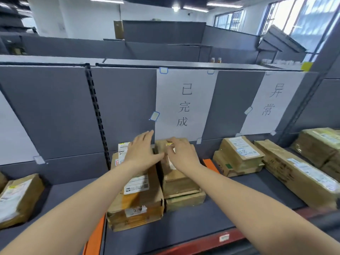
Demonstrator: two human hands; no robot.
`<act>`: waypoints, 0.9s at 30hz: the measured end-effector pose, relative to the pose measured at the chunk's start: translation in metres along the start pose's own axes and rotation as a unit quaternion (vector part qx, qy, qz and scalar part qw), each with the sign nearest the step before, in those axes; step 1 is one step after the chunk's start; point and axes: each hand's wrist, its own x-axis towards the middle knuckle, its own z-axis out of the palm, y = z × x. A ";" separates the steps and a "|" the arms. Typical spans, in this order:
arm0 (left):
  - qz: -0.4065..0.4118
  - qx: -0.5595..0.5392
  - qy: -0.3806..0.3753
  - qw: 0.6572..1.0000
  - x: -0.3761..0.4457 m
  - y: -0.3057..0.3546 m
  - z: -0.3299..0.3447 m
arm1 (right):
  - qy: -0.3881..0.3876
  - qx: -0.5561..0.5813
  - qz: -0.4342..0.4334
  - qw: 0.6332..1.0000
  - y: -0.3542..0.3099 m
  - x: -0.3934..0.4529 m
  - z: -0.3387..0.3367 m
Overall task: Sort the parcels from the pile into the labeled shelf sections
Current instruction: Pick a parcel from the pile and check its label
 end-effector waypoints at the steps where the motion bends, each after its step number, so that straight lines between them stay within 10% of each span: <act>1: 0.014 -0.009 -0.002 1.000 0.002 0.011 0.003 | 0.009 -0.003 0.003 1.000 0.008 -0.003 -0.007; 27: 0.133 -0.049 -0.120 0.983 -0.014 0.318 0.141 | 0.077 0.004 0.117 0.990 0.277 -0.126 -0.175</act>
